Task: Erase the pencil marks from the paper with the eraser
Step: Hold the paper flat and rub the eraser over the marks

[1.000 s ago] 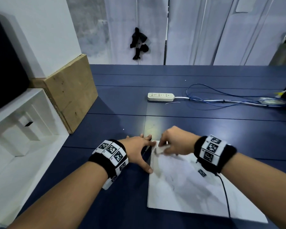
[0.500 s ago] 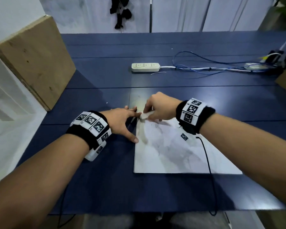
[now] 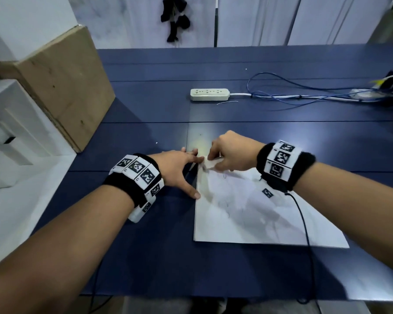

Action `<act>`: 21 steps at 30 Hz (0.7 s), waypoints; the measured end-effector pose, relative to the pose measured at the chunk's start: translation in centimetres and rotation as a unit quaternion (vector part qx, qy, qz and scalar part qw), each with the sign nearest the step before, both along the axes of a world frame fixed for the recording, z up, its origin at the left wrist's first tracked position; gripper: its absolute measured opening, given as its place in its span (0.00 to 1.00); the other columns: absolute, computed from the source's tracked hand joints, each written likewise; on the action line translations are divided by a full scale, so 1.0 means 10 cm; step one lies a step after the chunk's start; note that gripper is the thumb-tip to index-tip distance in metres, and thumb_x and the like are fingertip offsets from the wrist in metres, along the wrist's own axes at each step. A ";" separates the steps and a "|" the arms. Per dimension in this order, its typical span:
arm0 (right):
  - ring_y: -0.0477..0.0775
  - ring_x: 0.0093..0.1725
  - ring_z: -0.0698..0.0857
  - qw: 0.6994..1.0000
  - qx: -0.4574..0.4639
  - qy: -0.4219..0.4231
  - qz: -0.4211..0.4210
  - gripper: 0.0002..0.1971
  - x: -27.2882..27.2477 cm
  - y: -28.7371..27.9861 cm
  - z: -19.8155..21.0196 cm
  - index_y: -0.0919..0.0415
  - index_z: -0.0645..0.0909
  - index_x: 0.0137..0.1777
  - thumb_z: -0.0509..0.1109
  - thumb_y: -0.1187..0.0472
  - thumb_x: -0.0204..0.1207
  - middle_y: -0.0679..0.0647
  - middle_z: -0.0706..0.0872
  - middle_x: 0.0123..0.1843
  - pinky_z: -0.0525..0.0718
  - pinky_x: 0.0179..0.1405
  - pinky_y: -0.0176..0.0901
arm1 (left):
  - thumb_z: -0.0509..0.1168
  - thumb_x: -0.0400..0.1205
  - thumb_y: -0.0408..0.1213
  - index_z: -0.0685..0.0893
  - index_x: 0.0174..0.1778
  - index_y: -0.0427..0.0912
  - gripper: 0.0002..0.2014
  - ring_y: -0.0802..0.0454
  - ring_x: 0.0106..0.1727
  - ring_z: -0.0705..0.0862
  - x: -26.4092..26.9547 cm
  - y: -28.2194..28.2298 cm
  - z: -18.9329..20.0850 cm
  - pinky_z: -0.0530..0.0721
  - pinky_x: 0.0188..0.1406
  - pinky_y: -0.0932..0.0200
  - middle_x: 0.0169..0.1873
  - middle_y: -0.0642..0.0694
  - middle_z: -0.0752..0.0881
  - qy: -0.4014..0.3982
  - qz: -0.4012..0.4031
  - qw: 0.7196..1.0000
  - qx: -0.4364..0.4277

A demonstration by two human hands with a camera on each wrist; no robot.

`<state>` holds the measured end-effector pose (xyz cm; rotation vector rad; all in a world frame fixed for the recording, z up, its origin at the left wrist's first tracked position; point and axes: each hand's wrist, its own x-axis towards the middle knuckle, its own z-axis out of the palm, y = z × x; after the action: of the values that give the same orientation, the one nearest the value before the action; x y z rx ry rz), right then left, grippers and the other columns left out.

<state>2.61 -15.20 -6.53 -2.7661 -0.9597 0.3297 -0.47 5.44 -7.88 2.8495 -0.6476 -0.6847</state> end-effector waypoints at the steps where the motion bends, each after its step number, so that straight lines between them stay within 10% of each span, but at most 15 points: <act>1: 0.52 0.45 0.89 1.000 -0.009 0.009 0.023 0.16 -0.07 -0.02 -0.02 0.53 0.89 0.57 0.77 0.57 0.68 0.47 0.89 0.49 0.85 0.48 0.43 | 0.78 0.60 0.68 0.57 0.85 0.59 0.59 0.51 0.86 0.45 0.00 0.00 0.00 0.54 0.84 0.43 0.86 0.57 0.48 0.000 0.000 1.000 0.000; 7: 0.50 0.29 0.90 0.993 -0.009 0.103 0.054 0.14 -0.13 -0.03 0.04 0.53 0.90 0.55 0.79 0.59 0.68 0.48 0.89 0.42 0.90 0.37 0.42 | 0.77 0.60 0.69 0.56 0.85 0.57 0.60 0.51 0.86 0.45 0.01 0.00 -0.01 0.55 0.83 0.39 0.86 0.57 0.48 0.000 -0.001 1.000 0.004; 11: 0.50 0.31 0.90 0.999 0.017 0.030 -0.025 0.13 0.14 -0.05 0.00 0.55 0.90 0.53 0.78 0.58 0.68 0.48 0.89 0.45 0.91 0.37 0.46 | 0.76 0.58 0.71 0.56 0.85 0.58 0.61 0.50 0.86 0.45 0.02 0.00 -0.01 0.56 0.83 0.37 0.85 0.57 0.49 0.001 0.000 1.000 0.003; 16: 0.52 0.38 0.89 0.993 -0.011 0.089 0.081 0.15 -0.21 -0.12 -0.04 0.48 0.89 0.54 0.77 0.52 0.65 0.40 0.84 0.45 0.87 0.46 0.45 | 0.78 0.59 0.69 0.56 0.85 0.57 0.60 0.51 0.86 0.45 0.02 0.01 -0.01 0.54 0.83 0.38 0.85 0.57 0.48 0.002 0.000 1.000 0.000; 21: 0.53 0.35 0.91 0.997 -0.007 0.065 0.043 0.16 -0.03 -0.07 -0.03 0.51 0.89 0.57 0.77 0.56 0.68 0.47 0.88 0.46 0.88 0.35 0.40 | 0.77 0.59 0.69 0.56 0.85 0.58 0.60 0.50 0.86 0.44 0.02 0.00 -0.02 0.54 0.82 0.33 0.86 0.56 0.47 0.007 -0.002 1.000 -0.003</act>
<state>2.27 -15.87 -6.88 -2.6816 -1.0498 0.5234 -0.23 5.48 -8.08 2.8357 -0.6520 -0.7001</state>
